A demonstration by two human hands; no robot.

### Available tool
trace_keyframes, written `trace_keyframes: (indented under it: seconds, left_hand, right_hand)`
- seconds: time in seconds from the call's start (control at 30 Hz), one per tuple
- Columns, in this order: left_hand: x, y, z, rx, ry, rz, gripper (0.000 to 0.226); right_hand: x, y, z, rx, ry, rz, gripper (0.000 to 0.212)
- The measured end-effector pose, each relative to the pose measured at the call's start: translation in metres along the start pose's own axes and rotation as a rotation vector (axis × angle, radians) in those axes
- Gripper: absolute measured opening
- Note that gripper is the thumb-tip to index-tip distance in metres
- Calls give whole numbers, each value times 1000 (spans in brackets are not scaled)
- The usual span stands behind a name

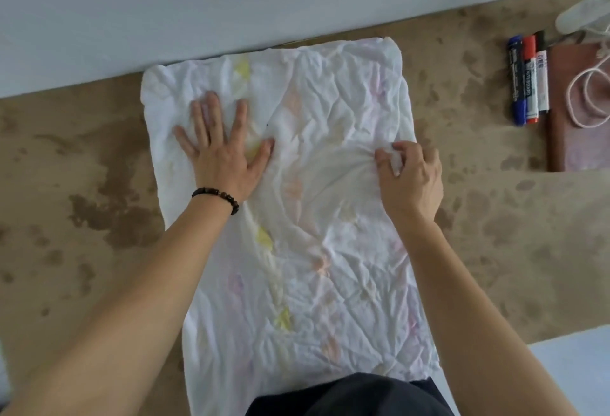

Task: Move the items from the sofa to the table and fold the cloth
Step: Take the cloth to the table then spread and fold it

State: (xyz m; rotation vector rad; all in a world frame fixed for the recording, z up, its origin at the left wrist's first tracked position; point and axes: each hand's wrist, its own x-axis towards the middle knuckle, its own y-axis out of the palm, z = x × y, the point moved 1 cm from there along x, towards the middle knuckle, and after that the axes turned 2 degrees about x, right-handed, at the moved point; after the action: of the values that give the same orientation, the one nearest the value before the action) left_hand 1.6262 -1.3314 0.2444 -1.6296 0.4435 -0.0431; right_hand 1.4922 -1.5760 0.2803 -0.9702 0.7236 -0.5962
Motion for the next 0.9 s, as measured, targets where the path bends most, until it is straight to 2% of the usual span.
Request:
trace_keyframes:
  seconds: [0.2, 0.37, 0.5, 0.57, 0.63, 0.67, 0.73, 0.8, 0.9]
  left_hand:
    - [6, -1, -6, 47, -55, 6, 89]
    - [6, -2, -11, 12, -39, -5, 91]
    - [-1, -4, -14, 3, 15, -98, 86]
    - [-1, -6, -20, 15, 47, -114, 83]
    - [4, -4, -28, 29, 48, -79, 81]
    - [6, -2, -31, 35, 33, -58, 81]
    - [11, 2, -33, 43, 21, -38, 82]
    - [13, 4, -33, 52, 32, -46, 81]
    - [14, 4, -32, 52, 36, -58, 81]
  right_hand:
    - [7, -18, -1, 251, -26, -86, 25]
    - [17, -8, -11, 153, 10, -74, 30]
    - [18, -4, -6, 26, 83, -109, 46]
    - [5, -4, -1, -30, -1, -265, 51]
    - [-18, 4, 9, -76, -207, -350, 50]
    - [-31, 11, 13, -82, -337, -297, 49]
    - [-50, 28, 7, -156, -531, -88, 57]
    - [-48, 35, -19, -290, -520, 76, 71]
    - [-33, 29, -50, -388, -436, 124, 79]
